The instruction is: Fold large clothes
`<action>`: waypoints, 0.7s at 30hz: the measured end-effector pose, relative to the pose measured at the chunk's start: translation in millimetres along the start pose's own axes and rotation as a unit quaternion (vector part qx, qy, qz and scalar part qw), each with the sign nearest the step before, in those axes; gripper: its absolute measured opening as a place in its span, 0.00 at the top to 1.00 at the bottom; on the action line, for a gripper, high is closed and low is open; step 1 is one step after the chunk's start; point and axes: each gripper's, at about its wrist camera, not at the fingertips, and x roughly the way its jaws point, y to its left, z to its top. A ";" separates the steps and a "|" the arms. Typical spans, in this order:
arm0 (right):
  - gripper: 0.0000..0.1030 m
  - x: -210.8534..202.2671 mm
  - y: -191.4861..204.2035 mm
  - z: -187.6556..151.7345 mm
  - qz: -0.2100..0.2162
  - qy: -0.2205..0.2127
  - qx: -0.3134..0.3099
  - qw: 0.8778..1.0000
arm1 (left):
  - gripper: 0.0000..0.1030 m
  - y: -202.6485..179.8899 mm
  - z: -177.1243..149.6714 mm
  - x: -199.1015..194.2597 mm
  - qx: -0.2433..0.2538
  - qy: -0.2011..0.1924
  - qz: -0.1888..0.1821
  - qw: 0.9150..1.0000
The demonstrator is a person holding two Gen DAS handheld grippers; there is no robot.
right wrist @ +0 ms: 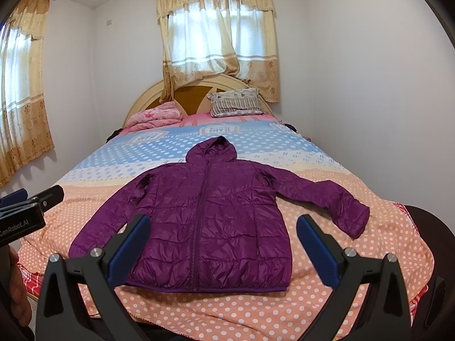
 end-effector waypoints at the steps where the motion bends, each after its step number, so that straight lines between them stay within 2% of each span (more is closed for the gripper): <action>1: 0.00 0.1 -0.5 -0.4 0.000 0.000 0.000 1.000 | 0.01 0.0 0.0 0.0 0.000 0.000 0.001 1.000; 21: 0.00 1.5 -2.4 1.7 -0.003 0.006 0.000 1.000 | 0.01 1.4 0.9 1.0 -0.004 0.001 0.001 1.000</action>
